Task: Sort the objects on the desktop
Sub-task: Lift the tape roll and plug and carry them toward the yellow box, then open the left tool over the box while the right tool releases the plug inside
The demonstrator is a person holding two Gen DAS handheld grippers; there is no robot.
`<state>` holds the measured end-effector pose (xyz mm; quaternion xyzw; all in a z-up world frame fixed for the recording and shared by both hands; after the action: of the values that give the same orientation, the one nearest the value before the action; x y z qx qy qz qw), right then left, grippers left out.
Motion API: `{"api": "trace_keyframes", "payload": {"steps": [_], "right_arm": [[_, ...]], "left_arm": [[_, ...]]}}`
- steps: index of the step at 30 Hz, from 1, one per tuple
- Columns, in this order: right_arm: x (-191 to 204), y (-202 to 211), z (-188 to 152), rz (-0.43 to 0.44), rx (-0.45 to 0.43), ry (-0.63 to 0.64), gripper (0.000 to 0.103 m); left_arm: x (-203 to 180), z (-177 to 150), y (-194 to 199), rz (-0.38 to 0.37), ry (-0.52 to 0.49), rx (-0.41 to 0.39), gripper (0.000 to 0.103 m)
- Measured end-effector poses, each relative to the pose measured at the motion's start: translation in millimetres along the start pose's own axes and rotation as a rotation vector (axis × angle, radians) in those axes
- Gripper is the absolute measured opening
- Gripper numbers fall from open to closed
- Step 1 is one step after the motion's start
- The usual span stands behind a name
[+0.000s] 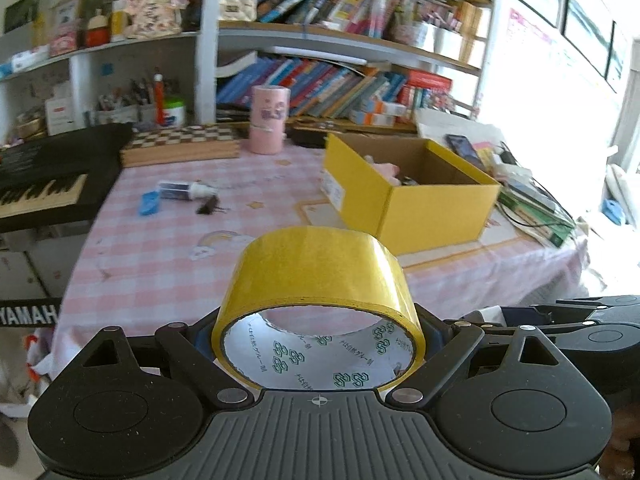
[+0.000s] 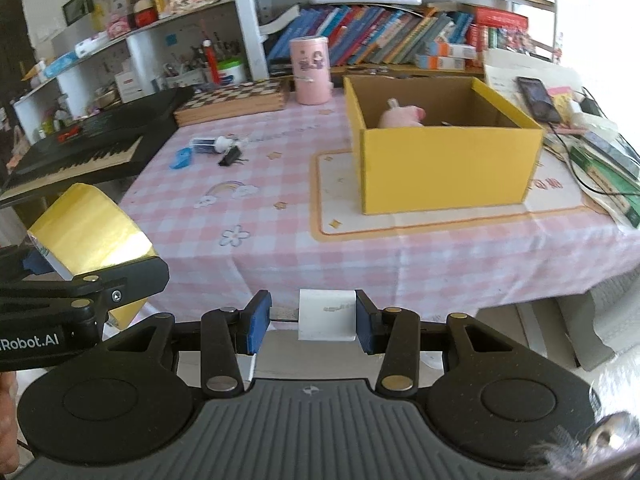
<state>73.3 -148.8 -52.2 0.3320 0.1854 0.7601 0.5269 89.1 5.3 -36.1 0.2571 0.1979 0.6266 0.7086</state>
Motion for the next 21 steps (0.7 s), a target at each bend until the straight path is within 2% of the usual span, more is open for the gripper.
{"api": "trace_keyframes", "payload": {"steps": [10,21], "right_arm": [[-27,11,-9,-0.049,0.006,-0.066,0.041],[-56,16,1,-0.086,0.000,-0.093,0.041]], "left_arm": [[-29,2,-10,-0.068,-0.034,0.025,0.092],[-60,16,-26,-0.110,-0.068,0.029,0.092]]}}
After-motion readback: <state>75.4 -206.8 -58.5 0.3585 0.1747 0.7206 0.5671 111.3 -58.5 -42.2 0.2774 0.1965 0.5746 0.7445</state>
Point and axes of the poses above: each gripper's, at about its wrist camera, not at the fingertips, and y roughly against the way its jaws point, x to its left, z to its top, the point moved 8 cm from there along -y, roughly the way its jaws point, and after that the axes turned 15 degrees about z, right-handed, at the moved point
